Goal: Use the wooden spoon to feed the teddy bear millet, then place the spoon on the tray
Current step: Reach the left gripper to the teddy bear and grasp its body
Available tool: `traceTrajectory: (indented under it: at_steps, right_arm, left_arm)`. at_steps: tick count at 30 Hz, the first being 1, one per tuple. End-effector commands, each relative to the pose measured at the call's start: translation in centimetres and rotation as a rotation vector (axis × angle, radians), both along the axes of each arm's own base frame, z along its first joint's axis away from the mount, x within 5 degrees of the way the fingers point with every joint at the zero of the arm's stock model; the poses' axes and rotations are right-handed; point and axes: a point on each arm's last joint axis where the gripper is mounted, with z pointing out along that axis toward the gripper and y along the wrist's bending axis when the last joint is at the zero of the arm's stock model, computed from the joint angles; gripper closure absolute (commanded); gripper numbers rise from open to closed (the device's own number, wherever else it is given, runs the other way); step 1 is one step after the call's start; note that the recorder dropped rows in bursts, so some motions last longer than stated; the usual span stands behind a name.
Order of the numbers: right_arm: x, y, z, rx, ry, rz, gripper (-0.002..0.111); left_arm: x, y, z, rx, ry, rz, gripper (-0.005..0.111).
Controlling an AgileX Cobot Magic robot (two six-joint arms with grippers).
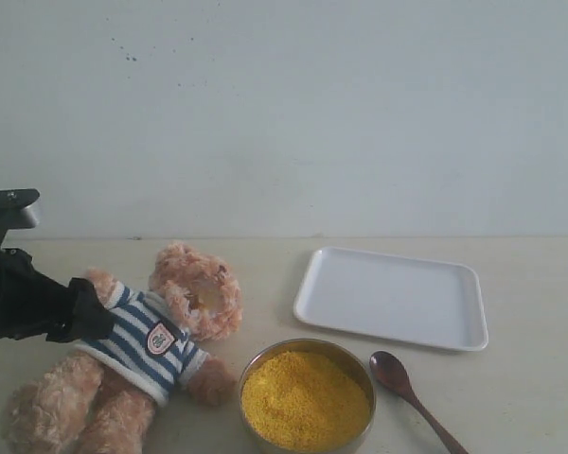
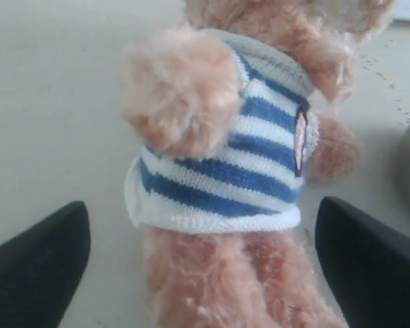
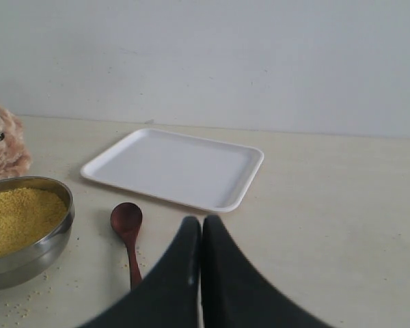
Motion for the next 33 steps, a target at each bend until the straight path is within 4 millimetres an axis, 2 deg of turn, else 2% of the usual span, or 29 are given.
traceTrajectory:
  at_steps: [1, 15, 24, 26, 28, 33]
  right_arm:
    - [0.0, 0.0, 0.1, 0.0, -0.013, -0.007, 0.108]
    - [0.0, 0.0, 0.1, 0.0, -0.013, -0.007, 0.108]
    - [0.0, 0.0, 0.1, 0.0, -0.013, -0.007, 0.108]
    - [0.0, 0.0, 0.1, 0.0, -0.013, -0.007, 0.108]
    - [0.0, 0.0, 0.1, 0.0, -0.013, -0.007, 0.108]
    - [0.0, 0.0, 0.1, 0.0, -0.013, -0.007, 0.108]
  left_arm:
    - [0.9, -0.1, -1.1, 0.016, -0.012, -0.014, 0.018]
    - [3.1, -1.4, -5.9, -0.114, -0.012, -0.019, 0.018]
    - [4.0, -1.6, -8.2, -0.152, -0.015, 0.003, 0.021]
    - [4.0, -1.6, -8.7, -0.146, -0.002, 0.009, 0.027]
    - [4.0, -1.5, -9.1, -0.143, 0.013, 0.028, 0.04]
    - [3.6, -1.3, -9.1, -0.155, 0.074, 0.069, 0.08]
